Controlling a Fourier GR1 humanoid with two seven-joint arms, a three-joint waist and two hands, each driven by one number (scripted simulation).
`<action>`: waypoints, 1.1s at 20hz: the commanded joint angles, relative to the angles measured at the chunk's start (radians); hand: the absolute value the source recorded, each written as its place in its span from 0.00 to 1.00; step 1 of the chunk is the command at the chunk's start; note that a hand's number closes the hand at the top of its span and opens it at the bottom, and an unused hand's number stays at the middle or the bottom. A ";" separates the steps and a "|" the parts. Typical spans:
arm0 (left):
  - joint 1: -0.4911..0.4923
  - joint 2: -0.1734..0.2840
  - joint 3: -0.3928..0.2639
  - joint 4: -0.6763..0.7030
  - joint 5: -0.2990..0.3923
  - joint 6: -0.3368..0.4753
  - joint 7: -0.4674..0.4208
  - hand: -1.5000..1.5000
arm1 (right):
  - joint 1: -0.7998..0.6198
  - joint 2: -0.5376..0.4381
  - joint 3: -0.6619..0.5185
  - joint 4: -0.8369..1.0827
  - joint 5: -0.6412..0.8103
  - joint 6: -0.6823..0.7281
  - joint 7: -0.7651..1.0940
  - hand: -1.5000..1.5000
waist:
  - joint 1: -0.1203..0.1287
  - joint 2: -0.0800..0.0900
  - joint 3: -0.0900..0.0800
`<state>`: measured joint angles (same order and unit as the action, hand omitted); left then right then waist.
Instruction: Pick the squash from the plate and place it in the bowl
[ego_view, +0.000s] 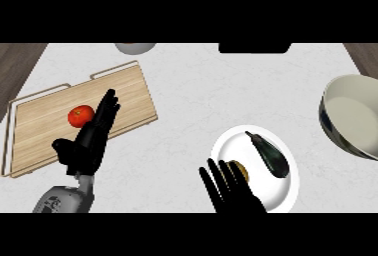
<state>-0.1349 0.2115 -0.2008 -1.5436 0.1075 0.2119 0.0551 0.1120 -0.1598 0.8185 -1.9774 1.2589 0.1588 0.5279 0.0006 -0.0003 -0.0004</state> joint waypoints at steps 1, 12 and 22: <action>-0.040 -0.017 0.040 0.064 -0.012 -0.044 -0.032 0.50 | -0.020 0.040 -0.026 0.053 -0.019 0.019 -0.001 0.00 | -0.003 0.000 0.000; -0.001 -0.063 0.059 0.050 -0.041 -0.058 -0.036 0.50 | 0.072 -0.055 -0.102 -0.099 -0.192 0.030 -0.144 0.00 | -0.006 0.000 0.000; 0.038 -0.106 0.044 -0.006 -0.115 -0.054 -0.001 0.50 | 0.067 0.002 -0.158 0.104 -0.242 -0.088 -0.229 0.00 | -0.001 0.000 0.001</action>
<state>-0.1410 0.1344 -0.1297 -1.5320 0.0277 0.1490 0.0656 0.1707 -0.1614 0.6860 -1.9248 1.0427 0.1008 0.3285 -0.0020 -0.0004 0.0001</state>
